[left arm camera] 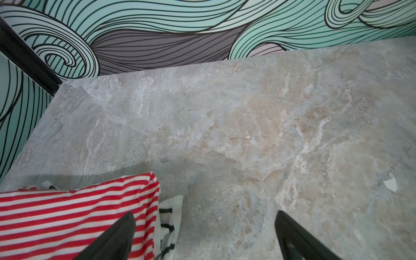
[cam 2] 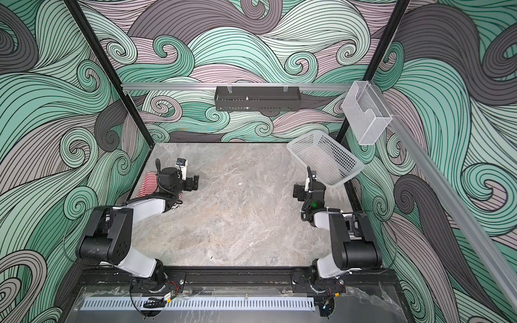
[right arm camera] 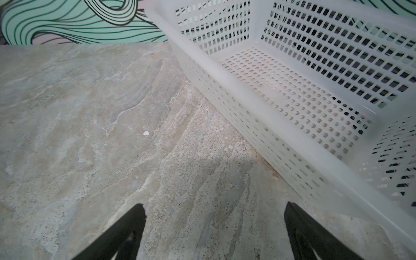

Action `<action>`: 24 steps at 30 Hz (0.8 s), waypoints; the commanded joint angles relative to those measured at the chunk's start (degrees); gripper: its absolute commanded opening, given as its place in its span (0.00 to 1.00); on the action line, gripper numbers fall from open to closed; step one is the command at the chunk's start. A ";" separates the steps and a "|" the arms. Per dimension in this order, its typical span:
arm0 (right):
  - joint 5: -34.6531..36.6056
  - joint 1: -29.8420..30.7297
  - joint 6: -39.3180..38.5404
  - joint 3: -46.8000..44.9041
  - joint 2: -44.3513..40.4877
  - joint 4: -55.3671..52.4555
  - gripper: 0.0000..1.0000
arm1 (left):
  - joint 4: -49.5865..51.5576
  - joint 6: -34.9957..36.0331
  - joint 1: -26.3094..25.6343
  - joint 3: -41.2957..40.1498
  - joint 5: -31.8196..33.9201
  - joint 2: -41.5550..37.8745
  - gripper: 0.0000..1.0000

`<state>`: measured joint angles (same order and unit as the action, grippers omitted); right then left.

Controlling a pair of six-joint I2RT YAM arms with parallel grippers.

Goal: Fold and stack tank tops
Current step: Reset both arms

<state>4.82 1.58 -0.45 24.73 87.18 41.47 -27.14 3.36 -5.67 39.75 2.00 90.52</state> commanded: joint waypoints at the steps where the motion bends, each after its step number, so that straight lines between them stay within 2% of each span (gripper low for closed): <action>1: -2.24 -0.53 -1.05 -2.00 1.30 8.28 0.97 | -9.52 1.12 0.63 -1.61 -1.06 3.58 0.99; 2: -2.29 -0.53 -1.12 -1.37 0.45 5.84 0.97 | -8.63 1.13 0.66 -1.25 -0.82 3.46 0.99; 5: -2.27 -0.53 -1.12 -1.50 1.04 7.18 0.98 | -4.70 0.42 0.87 1.17 -1.11 4.14 0.99; 6: -2.22 -0.52 -1.13 -1.27 0.68 5.87 0.98 | -2.29 0.34 1.38 2.82 -2.64 4.88 0.99; 8: -2.18 -0.53 -1.13 -1.46 1.06 7.20 0.99 | 4.01 -1.31 2.01 7.84 -1.36 7.39 0.99; 10: -2.31 -0.49 -1.09 -1.33 0.72 6.15 0.99 | 4.46 -2.58 3.84 9.28 -4.69 8.10 0.99; 12: -2.29 -0.53 -1.13 -1.42 0.85 6.66 0.99 | 3.40 -3.96 4.91 7.72 -4.43 4.27 0.99; 17: -2.31 -0.53 -1.13 -1.34 0.81 6.51 0.99 | 12.75 -2.40 7.33 5.17 -7.18 -7.98 0.99; 19: -2.30 -0.53 -1.13 -1.34 0.80 6.51 0.99 | 13.63 -2.30 9.02 1.44 -8.45 -11.91 0.99; 22: -2.34 -0.53 -1.20 -1.35 0.84 6.50 0.99 | 8.18 -3.04 9.87 -5.22 -8.30 -13.84 0.99; 24: -2.27 -0.53 -1.18 -1.35 0.74 6.48 0.99 | -0.47 -2.70 9.88 -10.10 -8.20 -11.61 0.99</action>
<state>2.94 1.32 -0.45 23.05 88.14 46.57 -22.55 0.82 3.88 34.89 -4.67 75.72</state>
